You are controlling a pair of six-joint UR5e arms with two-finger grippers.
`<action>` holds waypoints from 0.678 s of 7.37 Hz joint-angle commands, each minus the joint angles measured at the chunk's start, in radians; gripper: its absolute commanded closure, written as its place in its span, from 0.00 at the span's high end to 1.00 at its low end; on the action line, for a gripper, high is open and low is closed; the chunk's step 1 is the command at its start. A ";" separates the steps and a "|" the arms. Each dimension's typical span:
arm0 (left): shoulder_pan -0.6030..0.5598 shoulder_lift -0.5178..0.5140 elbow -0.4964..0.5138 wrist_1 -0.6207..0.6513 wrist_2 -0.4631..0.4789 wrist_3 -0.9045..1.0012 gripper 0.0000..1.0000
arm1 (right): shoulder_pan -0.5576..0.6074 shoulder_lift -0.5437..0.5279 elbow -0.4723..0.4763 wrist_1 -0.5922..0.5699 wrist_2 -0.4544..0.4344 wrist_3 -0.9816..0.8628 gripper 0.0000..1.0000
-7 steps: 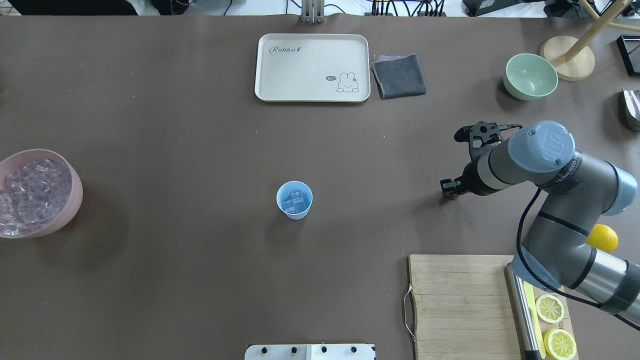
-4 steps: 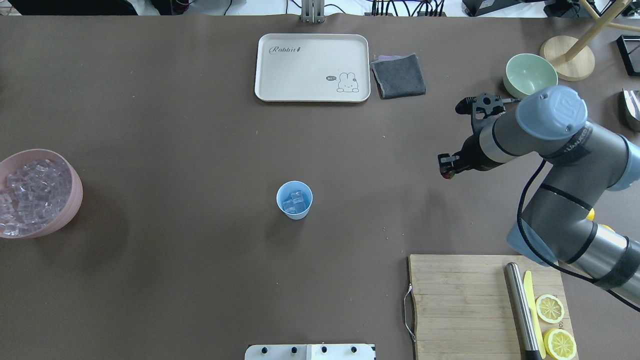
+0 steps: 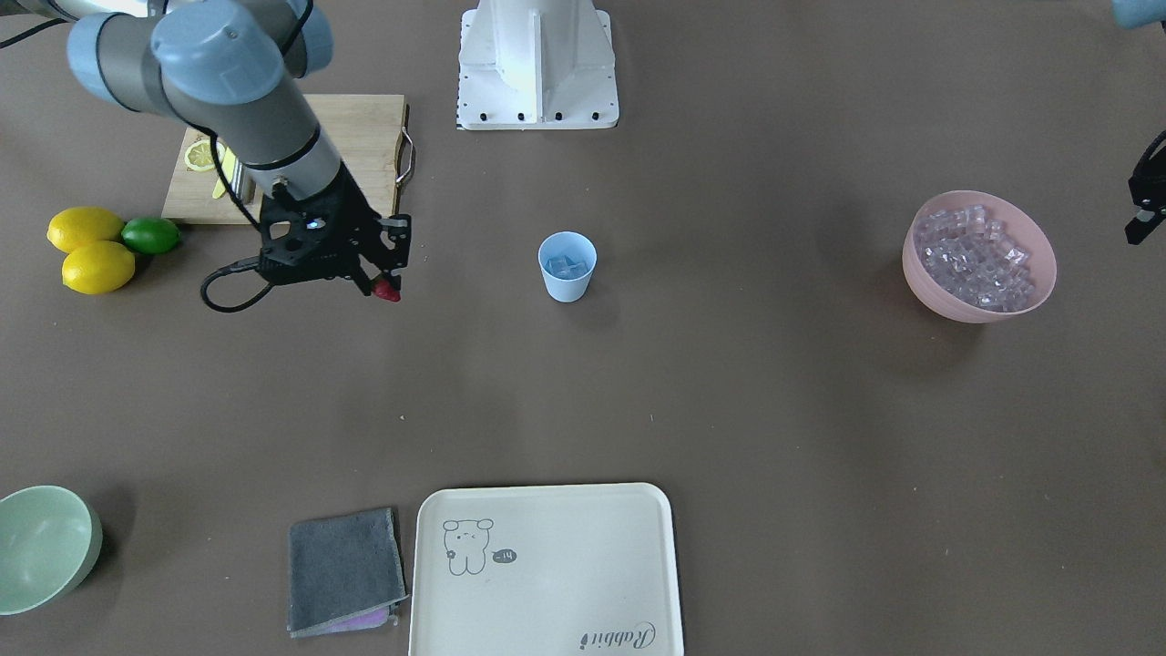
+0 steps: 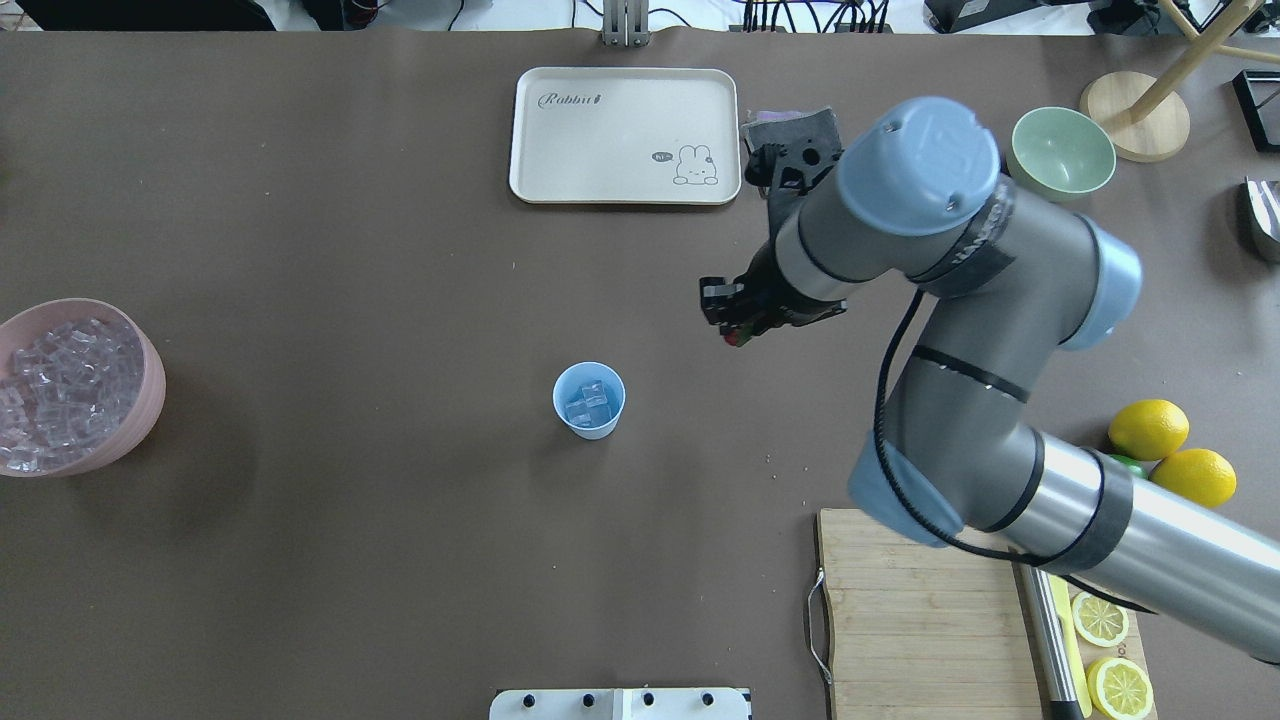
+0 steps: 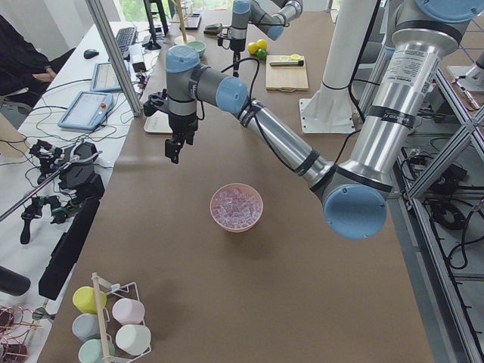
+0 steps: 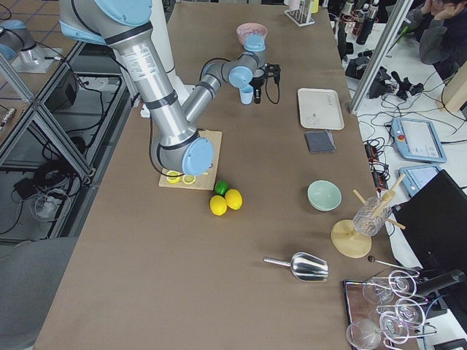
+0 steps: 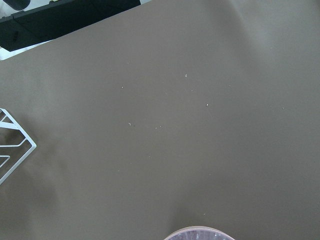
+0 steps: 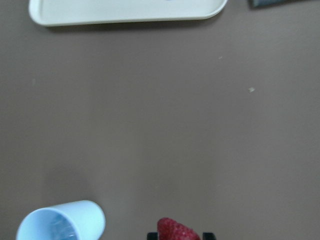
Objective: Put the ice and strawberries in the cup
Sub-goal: 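Carry the strawberry with the right gripper over the blue cup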
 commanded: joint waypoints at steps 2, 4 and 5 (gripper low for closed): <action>0.002 -0.030 0.032 0.000 -0.001 -0.005 0.98 | -0.180 0.143 -0.111 0.000 -0.168 0.146 0.00; 0.002 -0.031 0.043 -0.002 -0.001 -0.005 0.97 | -0.203 0.170 -0.124 -0.005 -0.185 0.166 0.00; 0.004 -0.031 0.049 -0.006 -0.001 -0.005 0.98 | -0.202 0.201 -0.165 -0.006 -0.196 0.166 0.00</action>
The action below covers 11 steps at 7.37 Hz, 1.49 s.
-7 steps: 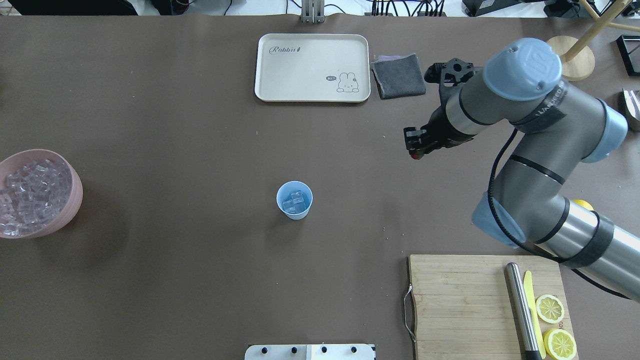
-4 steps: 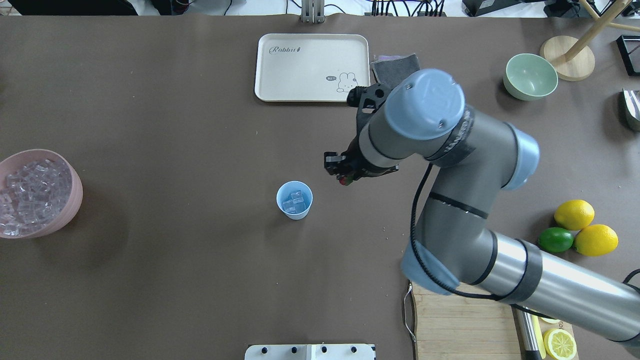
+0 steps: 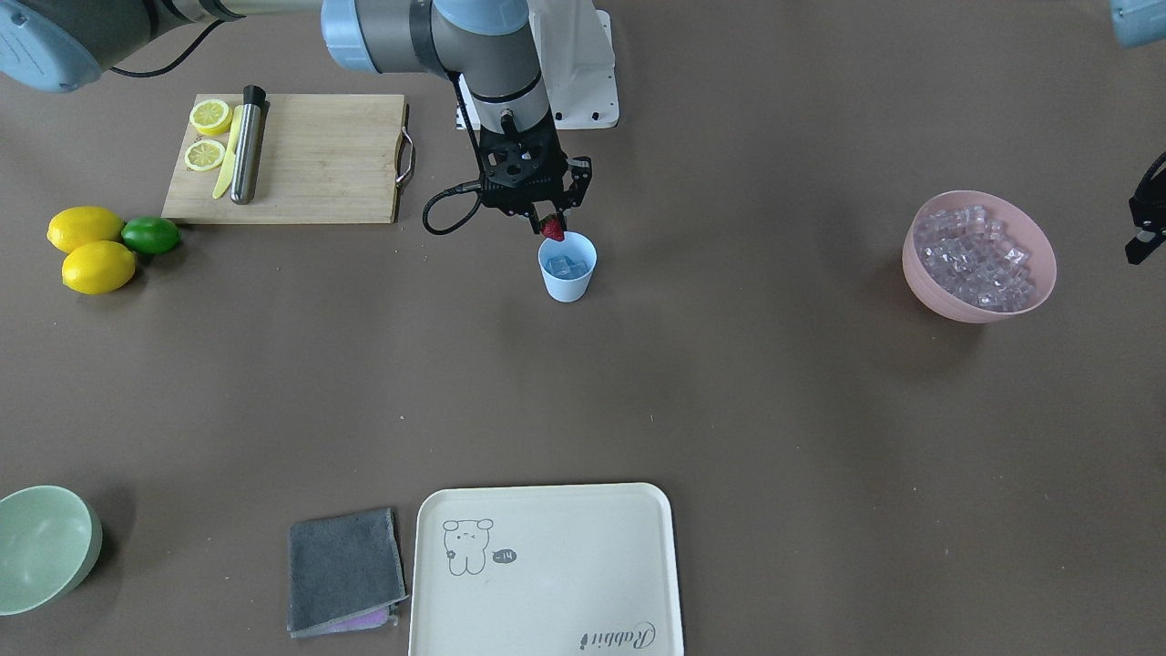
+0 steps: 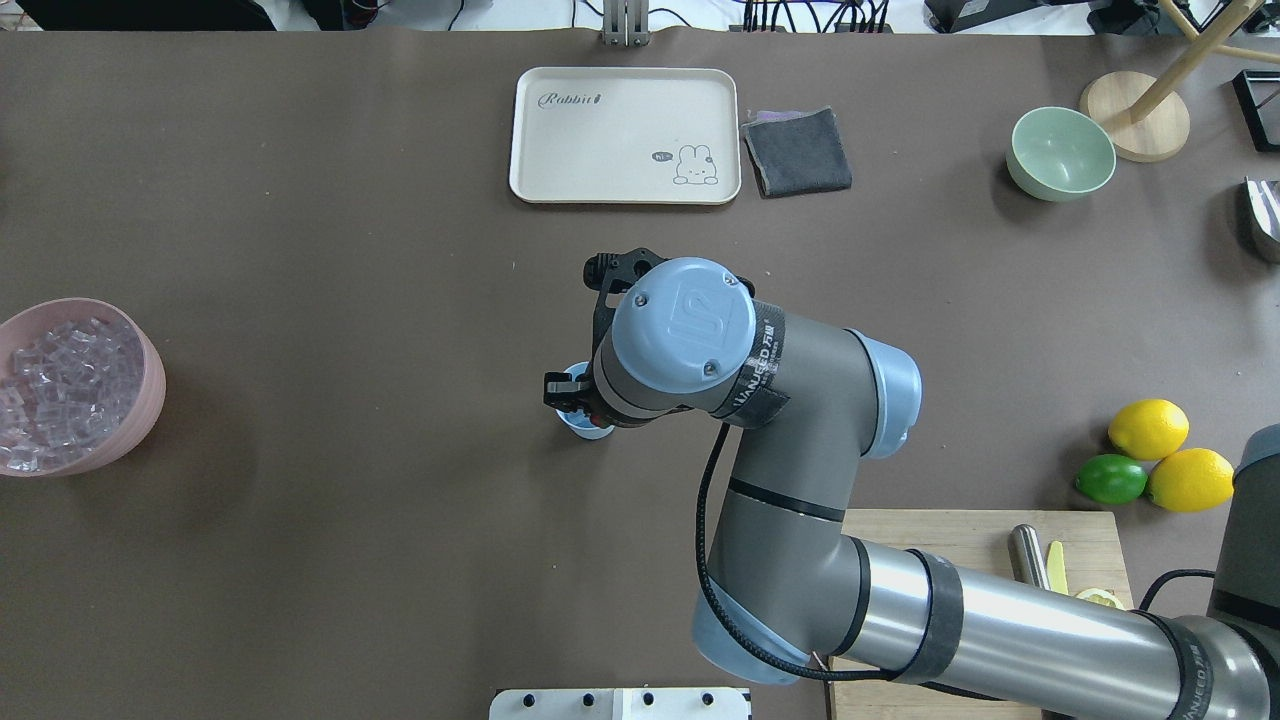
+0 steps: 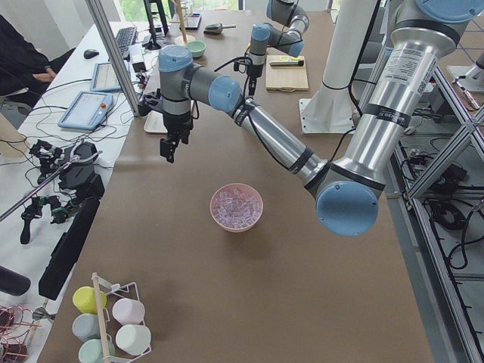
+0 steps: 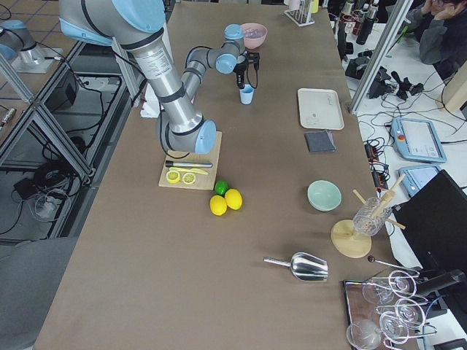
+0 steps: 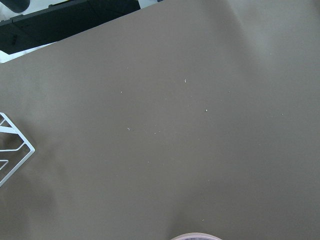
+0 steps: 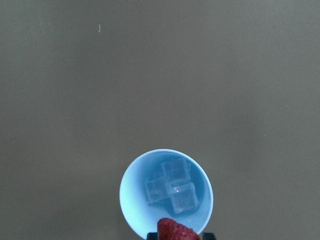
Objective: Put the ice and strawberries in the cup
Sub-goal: 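Carry the strawberry with the right gripper over the blue cup, then open the right gripper to drop the strawberry into the blue cup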
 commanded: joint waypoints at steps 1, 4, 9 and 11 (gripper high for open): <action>0.001 -0.004 0.010 -0.004 0.000 0.000 0.98 | -0.002 0.053 -0.073 0.000 -0.046 0.004 0.00; 0.003 -0.004 0.009 -0.004 0.000 0.000 0.98 | 0.007 0.053 -0.082 0.002 -0.050 0.007 0.99; 0.016 0.016 0.042 -0.069 0.014 0.006 0.98 | 0.177 -0.089 0.103 -0.052 0.062 -0.118 1.00; 0.026 0.123 0.144 -0.207 0.015 0.009 0.98 | 0.353 -0.302 0.226 -0.052 0.180 -0.346 1.00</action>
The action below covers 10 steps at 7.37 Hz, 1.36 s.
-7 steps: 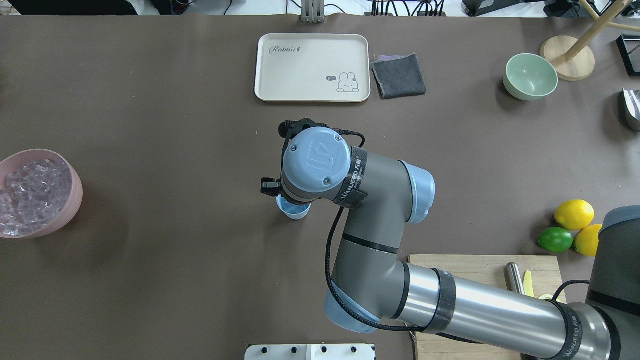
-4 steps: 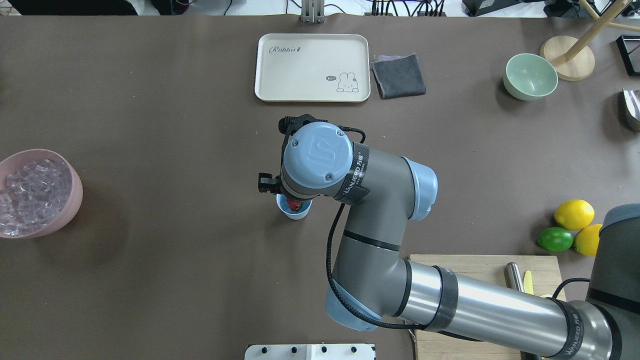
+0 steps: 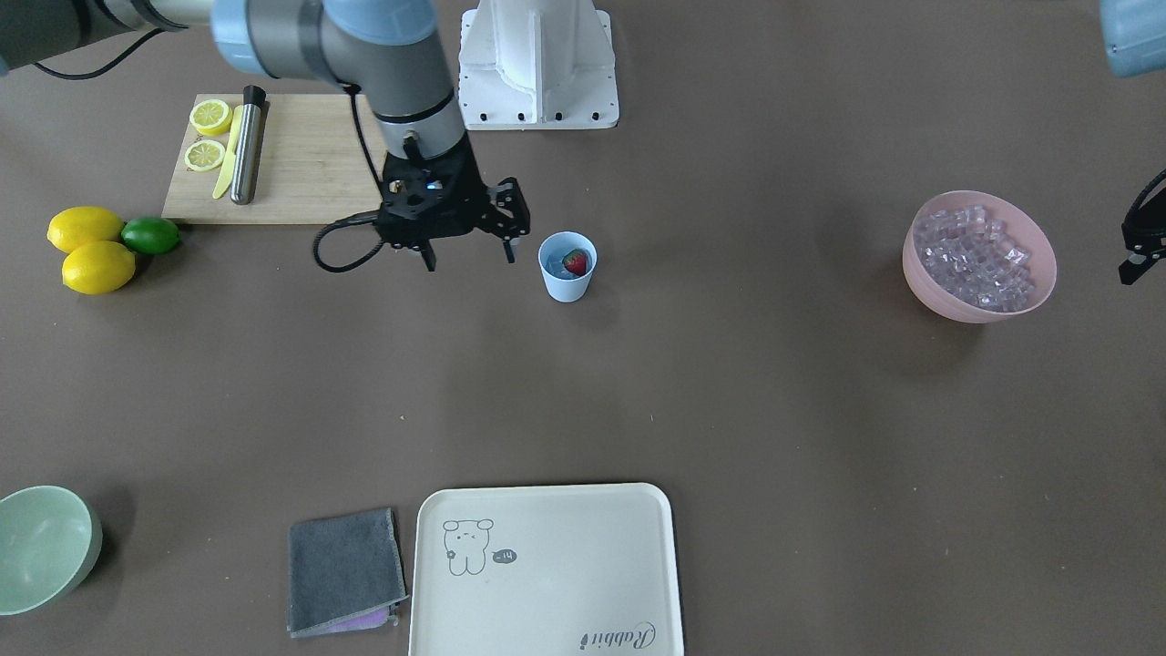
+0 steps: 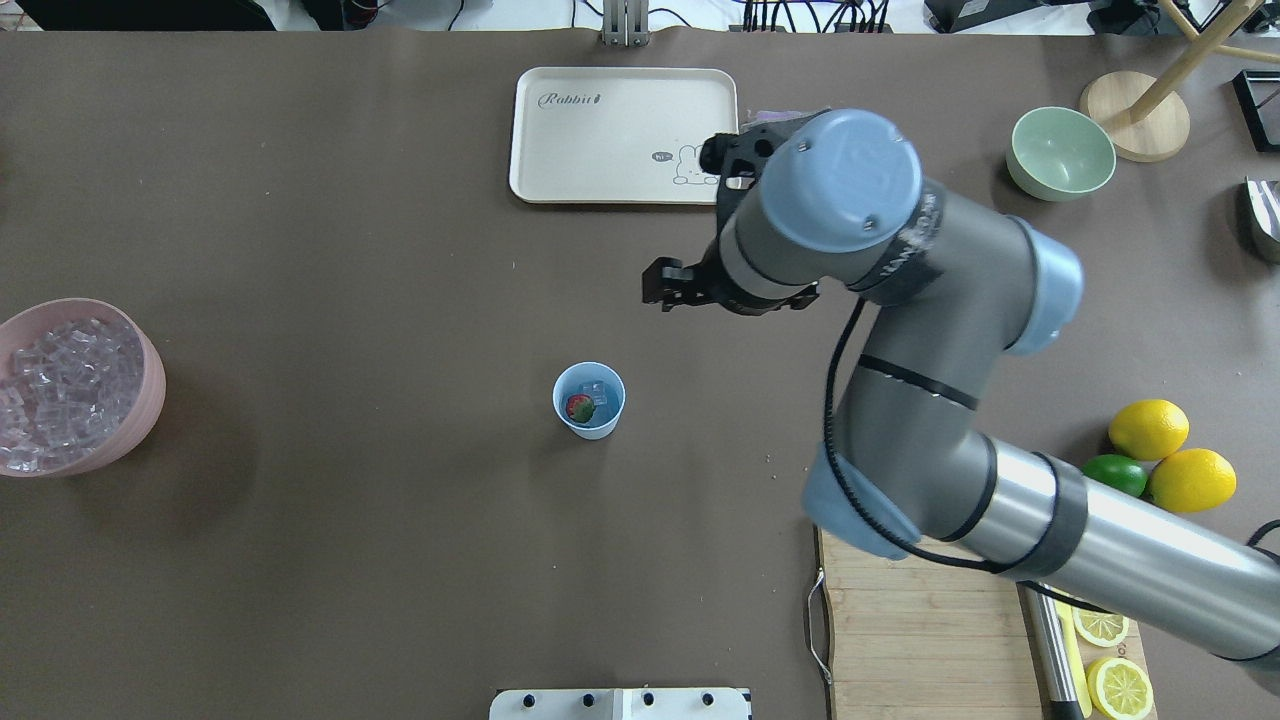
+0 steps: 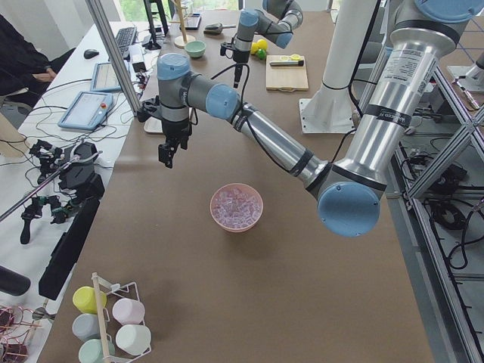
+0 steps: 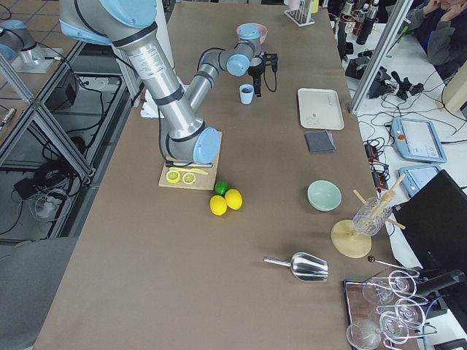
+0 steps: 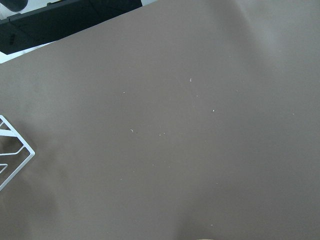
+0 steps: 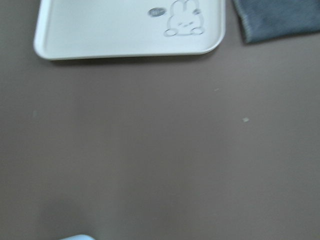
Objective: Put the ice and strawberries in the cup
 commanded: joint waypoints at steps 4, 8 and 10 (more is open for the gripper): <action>-0.198 0.193 0.105 -0.236 -0.078 0.005 0.98 | 0.565 -0.524 0.089 0.009 0.349 -0.629 1.00; -0.224 0.267 0.120 -0.212 -0.091 0.117 0.98 | 0.900 -0.664 -0.029 0.005 0.436 -0.898 1.00; -0.223 0.272 0.138 -0.217 -0.086 0.118 0.98 | 0.968 -0.706 -0.028 -0.005 0.437 -0.986 1.00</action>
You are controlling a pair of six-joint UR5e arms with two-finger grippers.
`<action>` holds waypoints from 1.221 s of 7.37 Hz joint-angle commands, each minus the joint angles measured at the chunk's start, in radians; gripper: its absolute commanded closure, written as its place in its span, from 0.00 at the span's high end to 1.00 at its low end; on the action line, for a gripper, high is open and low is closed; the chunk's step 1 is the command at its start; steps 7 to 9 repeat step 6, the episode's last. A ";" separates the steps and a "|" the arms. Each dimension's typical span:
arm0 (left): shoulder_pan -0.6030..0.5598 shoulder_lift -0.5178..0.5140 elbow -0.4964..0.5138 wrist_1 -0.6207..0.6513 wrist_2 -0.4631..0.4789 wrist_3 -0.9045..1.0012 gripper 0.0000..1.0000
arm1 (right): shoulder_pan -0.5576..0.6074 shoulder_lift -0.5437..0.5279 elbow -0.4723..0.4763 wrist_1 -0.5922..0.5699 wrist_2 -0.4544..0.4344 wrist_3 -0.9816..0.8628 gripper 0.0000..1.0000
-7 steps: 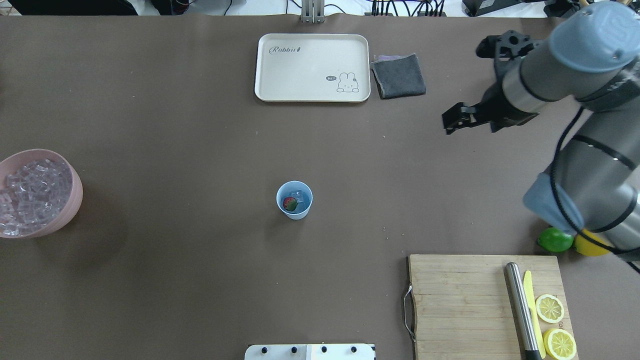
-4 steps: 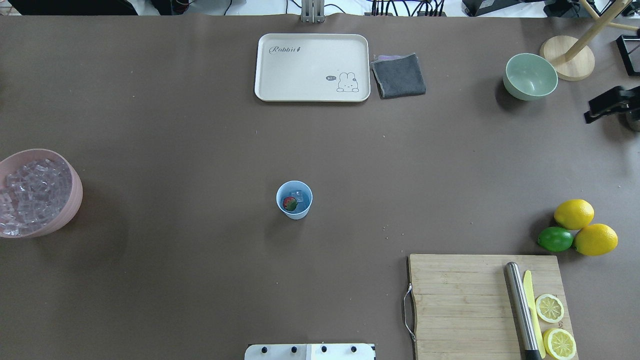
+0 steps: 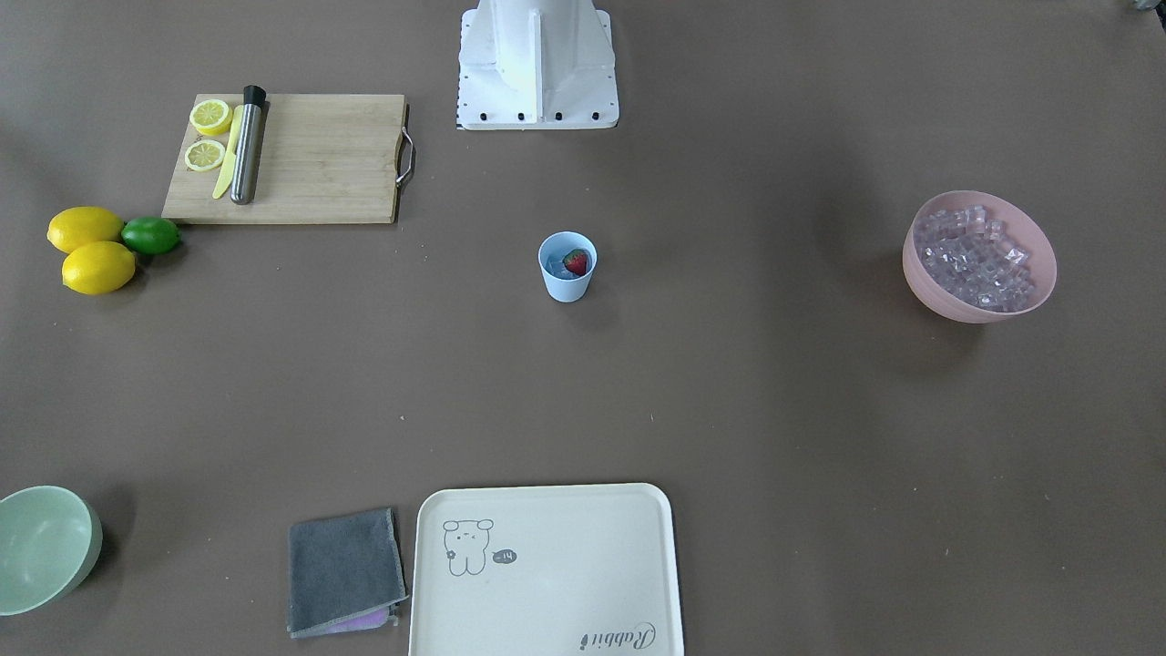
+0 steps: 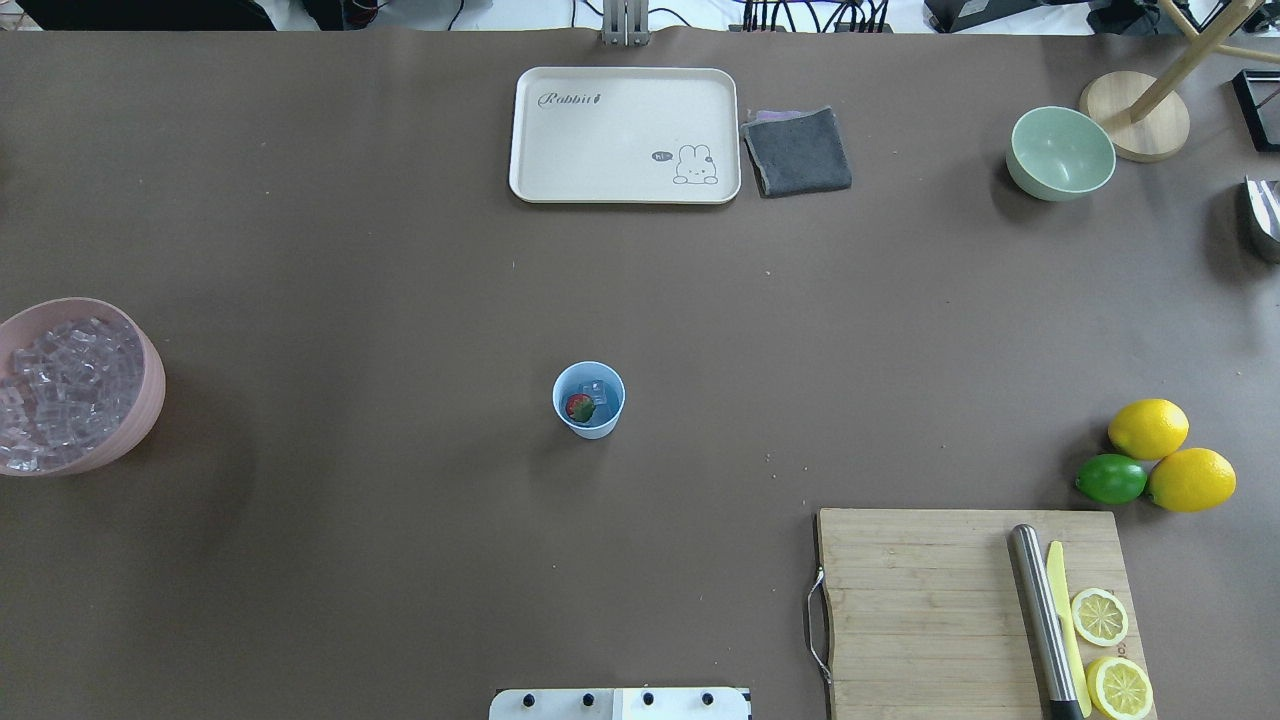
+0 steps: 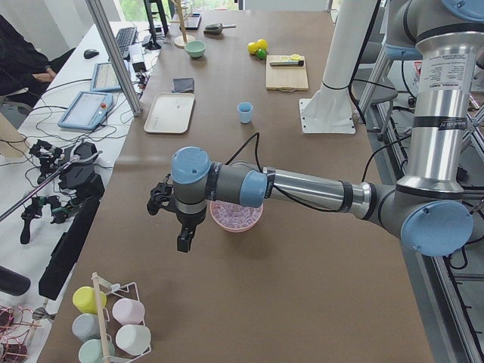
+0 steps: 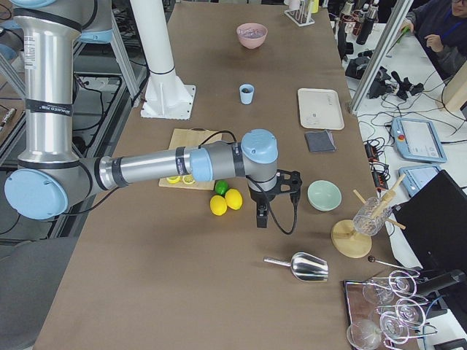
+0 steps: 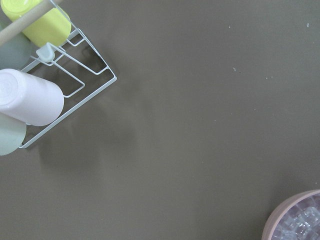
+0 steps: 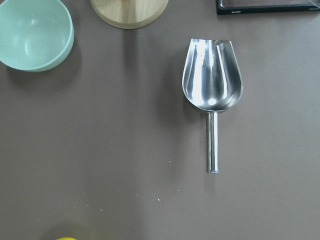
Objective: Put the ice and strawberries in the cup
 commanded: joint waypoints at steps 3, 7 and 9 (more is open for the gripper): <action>0.001 0.004 0.018 -0.003 -0.003 -0.009 0.98 | 0.040 -0.040 -0.005 -0.003 0.002 -0.032 1.00; 0.003 -0.001 0.013 -0.004 -0.004 -0.010 0.98 | 0.040 -0.042 -0.005 -0.003 0.000 -0.031 1.00; 0.003 -0.001 0.013 -0.004 -0.004 -0.010 0.98 | 0.040 -0.042 -0.005 -0.003 0.000 -0.031 1.00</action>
